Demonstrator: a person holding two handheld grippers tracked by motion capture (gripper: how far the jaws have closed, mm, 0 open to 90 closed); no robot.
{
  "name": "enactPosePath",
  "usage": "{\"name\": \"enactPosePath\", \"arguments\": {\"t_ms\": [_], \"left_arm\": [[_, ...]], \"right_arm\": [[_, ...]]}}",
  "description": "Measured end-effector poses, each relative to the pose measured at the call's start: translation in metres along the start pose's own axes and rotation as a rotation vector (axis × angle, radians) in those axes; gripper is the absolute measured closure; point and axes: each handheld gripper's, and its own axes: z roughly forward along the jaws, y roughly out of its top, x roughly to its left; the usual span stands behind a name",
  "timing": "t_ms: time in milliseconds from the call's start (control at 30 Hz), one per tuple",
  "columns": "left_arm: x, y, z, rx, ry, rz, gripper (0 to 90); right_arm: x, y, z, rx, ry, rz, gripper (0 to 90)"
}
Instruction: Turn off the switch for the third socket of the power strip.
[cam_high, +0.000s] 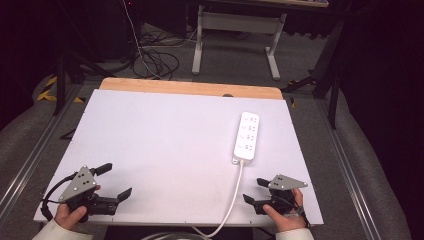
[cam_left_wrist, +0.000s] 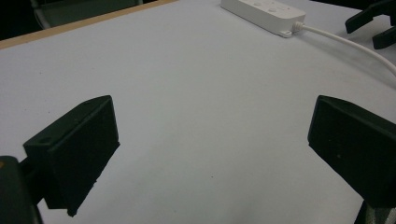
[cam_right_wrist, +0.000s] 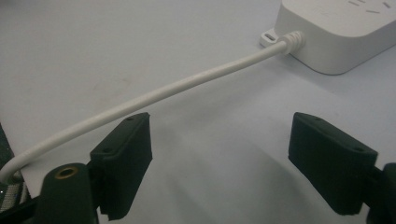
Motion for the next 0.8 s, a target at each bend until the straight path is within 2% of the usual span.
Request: {"name": "enactPosePath", "arguments": {"t_ms": [100,200,400,800], "left_arm": [[0.0007,-0.0010,0.0019,-0.012,0.004,-0.006,2.4],[0.0010,-0.0015,0.0051,-0.021,0.001,-0.012,2.4],[-0.0039,-0.0001,0.0090,-0.008,0.027,0.027,2.4],[-0.0045,0.0029,0.0065,0.004,0.030,0.016,2.3]], "right_arm": [[-0.0013,0.0024,0.0010,-0.005,-0.018,-0.002,25.3],[-0.0027,0.0048,-0.0015,-0.035,-0.035,-0.012,25.3],[-0.0019,0.0055,-0.0056,-0.076,-0.037,-0.030,25.2],[-0.0018,0.0057,-0.0059,-0.082,-0.037,-0.037,24.8]]}}
